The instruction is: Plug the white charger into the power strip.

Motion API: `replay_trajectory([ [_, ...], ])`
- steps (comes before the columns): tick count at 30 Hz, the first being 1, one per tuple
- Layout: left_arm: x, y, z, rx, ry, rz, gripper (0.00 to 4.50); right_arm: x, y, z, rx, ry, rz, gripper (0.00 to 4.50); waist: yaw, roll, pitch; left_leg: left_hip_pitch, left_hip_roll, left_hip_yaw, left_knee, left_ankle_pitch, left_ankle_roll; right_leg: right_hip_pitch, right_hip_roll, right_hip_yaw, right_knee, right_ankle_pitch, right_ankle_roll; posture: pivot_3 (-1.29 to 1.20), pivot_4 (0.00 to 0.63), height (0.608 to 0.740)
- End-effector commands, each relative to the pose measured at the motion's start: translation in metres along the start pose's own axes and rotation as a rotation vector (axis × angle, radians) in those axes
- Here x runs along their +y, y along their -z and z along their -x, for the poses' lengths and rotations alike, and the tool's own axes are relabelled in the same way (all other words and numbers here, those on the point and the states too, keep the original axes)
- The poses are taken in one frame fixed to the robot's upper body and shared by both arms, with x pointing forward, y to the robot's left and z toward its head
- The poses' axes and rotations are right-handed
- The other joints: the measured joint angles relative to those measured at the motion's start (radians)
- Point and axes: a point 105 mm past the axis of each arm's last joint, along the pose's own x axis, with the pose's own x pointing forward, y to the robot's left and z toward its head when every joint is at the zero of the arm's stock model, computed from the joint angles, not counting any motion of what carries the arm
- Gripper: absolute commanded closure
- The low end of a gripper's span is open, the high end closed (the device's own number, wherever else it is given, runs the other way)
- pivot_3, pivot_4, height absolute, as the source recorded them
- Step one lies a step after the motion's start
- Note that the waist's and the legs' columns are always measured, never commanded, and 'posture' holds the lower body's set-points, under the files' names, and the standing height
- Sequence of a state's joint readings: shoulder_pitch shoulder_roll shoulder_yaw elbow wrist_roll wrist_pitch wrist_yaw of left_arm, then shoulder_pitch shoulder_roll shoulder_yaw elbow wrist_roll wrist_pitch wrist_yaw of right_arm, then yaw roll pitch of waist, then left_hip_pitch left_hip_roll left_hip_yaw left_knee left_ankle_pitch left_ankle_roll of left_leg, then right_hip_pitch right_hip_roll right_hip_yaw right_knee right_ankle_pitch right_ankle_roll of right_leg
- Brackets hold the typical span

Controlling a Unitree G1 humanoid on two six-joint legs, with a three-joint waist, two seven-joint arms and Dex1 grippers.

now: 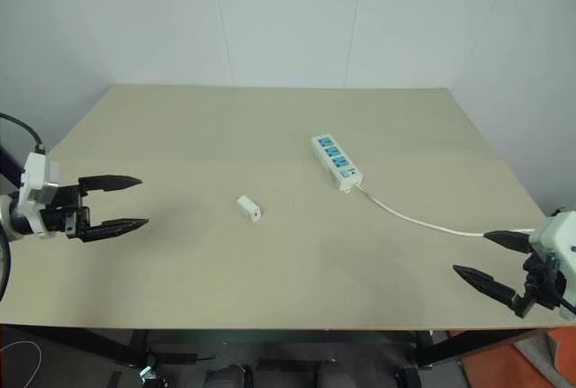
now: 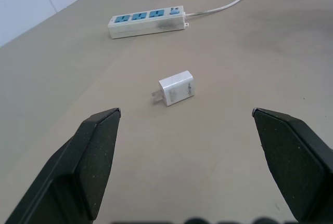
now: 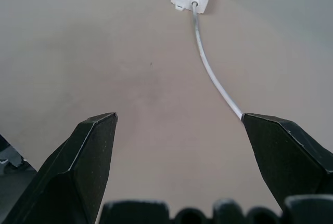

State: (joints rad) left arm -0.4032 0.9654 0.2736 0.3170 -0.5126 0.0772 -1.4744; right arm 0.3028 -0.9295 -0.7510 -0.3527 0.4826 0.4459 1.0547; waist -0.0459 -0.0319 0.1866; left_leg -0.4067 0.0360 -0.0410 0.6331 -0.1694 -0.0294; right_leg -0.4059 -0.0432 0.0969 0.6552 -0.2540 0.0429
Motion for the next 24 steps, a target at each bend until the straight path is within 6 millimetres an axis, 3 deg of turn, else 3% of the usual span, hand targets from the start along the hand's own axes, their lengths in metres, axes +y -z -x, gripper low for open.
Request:
replay_trajectory([
  [1,0.003,-0.011,-0.002,-0.018,-0.005,-0.039,0.08,-0.015,-0.009,-0.016,-0.046,0.084,0.027,0.0,-0.004,-0.001,0.0,0.0,0.0,0.0,0.0,0.0,0.0,0.0,0.0,0.0,0.0,0.0,0.0,0.0,0.15,0.74],
  [6,0.007,-0.017,-0.017,-0.021,0.027,-0.054,0.08,-0.022,-0.006,-0.077,-0.117,0.069,-0.028,0.0,-0.011,-0.003,-0.001,0.001,0.0,0.001,0.0,0.0,0.0,0.0,0.0,0.001,0.0,0.001,0.0,0.0,0.15,0.74],
  [10,0.008,-0.006,-0.027,0.077,0.051,-0.084,0.08,-0.033,-0.002,-0.142,-0.102,0.095,-0.039,0.0,-0.026,-0.003,-0.001,0.0,0.0,0.001,0.0,0.0,0.0,0.0,0.0,0.001,0.0,0.005,0.007,0.0,0.15,0.74],
  [14,0.006,-0.006,-0.033,0.086,0.063,-0.09,0.08,-0.036,-0.002,-0.187,-0.082,0.094,-0.023,0.0,-0.026,-0.002,-0.001,-0.002,0.0,0.001,-0.003,0.0,0.0,-0.004,0.001,0.001,0.0,0.005,0.007,0.0,0.15,0.74],
  [21,-0.006,-0.005,-0.035,0.11,0.099,-0.109,0.08,-0.04,-0.005,-0.232,-0.033,0.105,-0.116,0.0,-0.024,-0.002,-0.001,-0.014,-0.001,0.001,-0.004,0.0,0.0,-0.016,0.001,0.001,0.001,0.01,-0.001,0.0,0.15,0.74],
  [24,-0.009,-0.003,-0.032,0.119,0.093,-0.107,0.0,-0.034,-0.003,-0.239,-0.015,0.064,-0.125,0.56,-0.025,-0.002,-0.001,-0.014,-0.001,0.001,-0.004,0.0,0.0,-0.016,0.0,0.001,0.001,0.01,-0.001,0.0,0.15,0.74],
])
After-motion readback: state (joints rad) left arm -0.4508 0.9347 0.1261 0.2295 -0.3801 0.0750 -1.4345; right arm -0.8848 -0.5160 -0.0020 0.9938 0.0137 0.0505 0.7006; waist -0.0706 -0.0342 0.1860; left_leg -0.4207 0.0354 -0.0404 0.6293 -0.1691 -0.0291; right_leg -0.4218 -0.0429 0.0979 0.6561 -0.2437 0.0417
